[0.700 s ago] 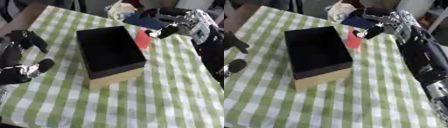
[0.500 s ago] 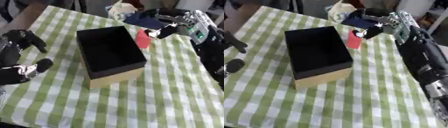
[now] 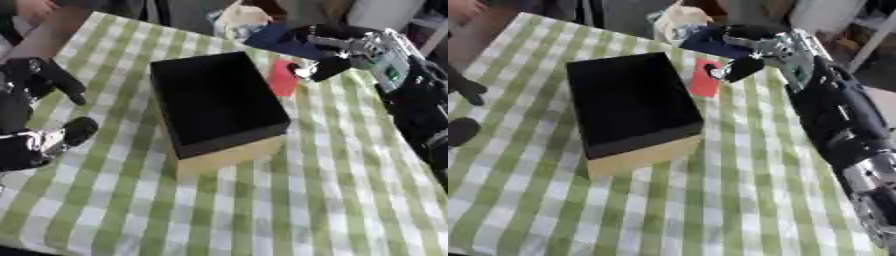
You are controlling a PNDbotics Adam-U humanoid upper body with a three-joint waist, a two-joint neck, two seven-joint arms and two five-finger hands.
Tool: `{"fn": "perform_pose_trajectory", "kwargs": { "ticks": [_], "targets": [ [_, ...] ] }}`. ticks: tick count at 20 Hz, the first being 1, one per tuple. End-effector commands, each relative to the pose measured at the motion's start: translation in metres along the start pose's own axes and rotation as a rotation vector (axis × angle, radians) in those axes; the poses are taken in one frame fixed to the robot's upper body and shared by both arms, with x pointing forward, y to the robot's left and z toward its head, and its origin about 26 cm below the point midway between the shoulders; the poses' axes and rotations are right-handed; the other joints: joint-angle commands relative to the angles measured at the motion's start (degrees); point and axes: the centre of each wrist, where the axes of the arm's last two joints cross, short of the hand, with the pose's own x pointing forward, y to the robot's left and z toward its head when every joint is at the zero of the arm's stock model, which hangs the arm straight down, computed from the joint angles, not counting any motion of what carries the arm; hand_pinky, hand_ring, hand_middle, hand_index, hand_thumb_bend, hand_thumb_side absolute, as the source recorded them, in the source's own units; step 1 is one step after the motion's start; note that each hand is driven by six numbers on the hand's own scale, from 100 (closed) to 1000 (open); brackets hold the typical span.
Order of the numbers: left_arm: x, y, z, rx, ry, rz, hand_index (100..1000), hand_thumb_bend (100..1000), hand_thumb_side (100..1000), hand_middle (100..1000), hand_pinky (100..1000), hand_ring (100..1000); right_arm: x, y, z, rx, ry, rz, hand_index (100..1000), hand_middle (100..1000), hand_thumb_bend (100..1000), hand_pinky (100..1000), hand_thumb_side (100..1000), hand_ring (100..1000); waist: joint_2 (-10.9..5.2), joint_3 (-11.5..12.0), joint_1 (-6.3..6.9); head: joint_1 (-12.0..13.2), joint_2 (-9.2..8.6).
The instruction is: Pick up objects on the table and place them in the box.
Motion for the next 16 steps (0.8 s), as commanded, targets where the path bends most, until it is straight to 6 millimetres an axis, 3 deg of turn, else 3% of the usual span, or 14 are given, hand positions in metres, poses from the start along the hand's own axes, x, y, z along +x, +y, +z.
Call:
{"fn": "perform_pose_trajectory", "kwargs": {
  "ticks": [1,16],
  "targets": [
    [0.0094,0.0031,-0.0044,0.000,-0.039,-0.011,563,716,400,429,681,479,-0.0018,-0.0150,0.0044,-0.025,0.017,0.024,985,956,100,874,564,961,-0.84,0.17,0.94,-0.31,-0.52],
    [0.0099,0.0028,-0.0048,-0.009,-0.045,-0.010,561,725,402,427,681,477,-0.0026,-0.0095,0.0002,-0.060,0.103,0.027,987,960,106,871,562,969,-0.24,1.59,1.77,-1.72,-0.94]
  ]
}}
